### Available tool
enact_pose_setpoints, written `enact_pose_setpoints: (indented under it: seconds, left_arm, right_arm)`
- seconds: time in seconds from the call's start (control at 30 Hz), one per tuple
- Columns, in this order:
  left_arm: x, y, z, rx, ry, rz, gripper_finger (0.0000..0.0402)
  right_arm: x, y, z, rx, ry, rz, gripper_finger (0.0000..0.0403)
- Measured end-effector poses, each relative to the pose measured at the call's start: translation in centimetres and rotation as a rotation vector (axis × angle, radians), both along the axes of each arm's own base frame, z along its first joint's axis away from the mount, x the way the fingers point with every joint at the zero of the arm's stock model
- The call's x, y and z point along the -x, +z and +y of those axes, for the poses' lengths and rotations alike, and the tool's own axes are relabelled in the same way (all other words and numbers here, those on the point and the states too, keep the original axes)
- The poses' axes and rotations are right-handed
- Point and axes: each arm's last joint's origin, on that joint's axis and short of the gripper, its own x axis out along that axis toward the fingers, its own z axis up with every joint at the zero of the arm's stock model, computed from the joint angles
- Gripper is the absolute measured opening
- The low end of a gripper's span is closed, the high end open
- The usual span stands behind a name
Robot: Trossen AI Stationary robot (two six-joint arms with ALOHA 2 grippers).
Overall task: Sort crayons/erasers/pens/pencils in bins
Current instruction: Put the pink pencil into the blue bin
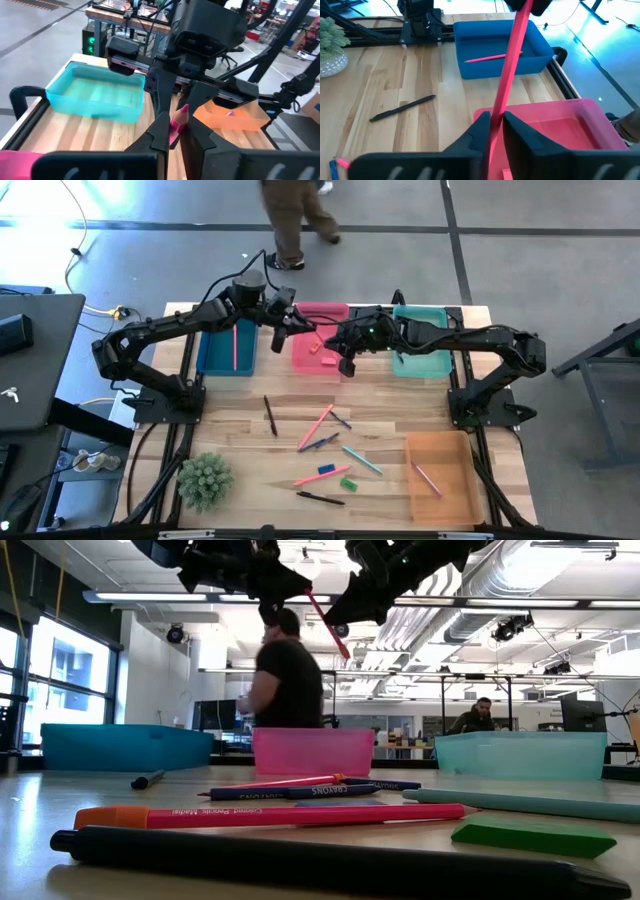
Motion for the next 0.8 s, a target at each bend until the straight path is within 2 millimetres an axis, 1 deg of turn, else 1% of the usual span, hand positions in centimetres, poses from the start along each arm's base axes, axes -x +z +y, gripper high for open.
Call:
enact_pose_setpoints:
  seconds: [0.23, 0.4, 0.5, 0.6, 0.7, 0.8]
  left_arm:
    - [0.1, -0.2, 0.2, -0.010, 0.081, 0.027, 0.0014]
    - [0.8, -0.8, 1.0, 0.007, 0.170, 0.101, 0.0013]
    - [1.8, -1.4, 1.8, 0.041, 0.237, 0.166, 0.0013]
    - [3.3, -1.7, 2.4, 0.077, 0.328, 0.246, 0.0013]
    - [4.9, -1.2, 2.4, 0.059, 0.389, 0.285, 0.0013]
    - [7.0, -0.2, 2.1, 0.058, 0.459, 0.305, 0.0013]
  right_arm:
    - [0.2, 0.0, -0.5, 0.017, -0.020, 0.009, 0.0126]
    - [0.7, 0.1, -1.9, 0.016, -0.065, 0.006, 0.0161]
    - [1.0, 0.1, -2.7, 0.015, -0.088, 0.007, 0.0169]
    - [1.2, 0.1, -3.3, 0.015, -0.108, 0.008, 0.0171]
    - [1.4, 0.1, -3.9, 0.014, -0.124, 0.007, 0.0172]
    - [1.6, 0.1, -4.4, 0.014, -0.140, 0.007, 0.0172]
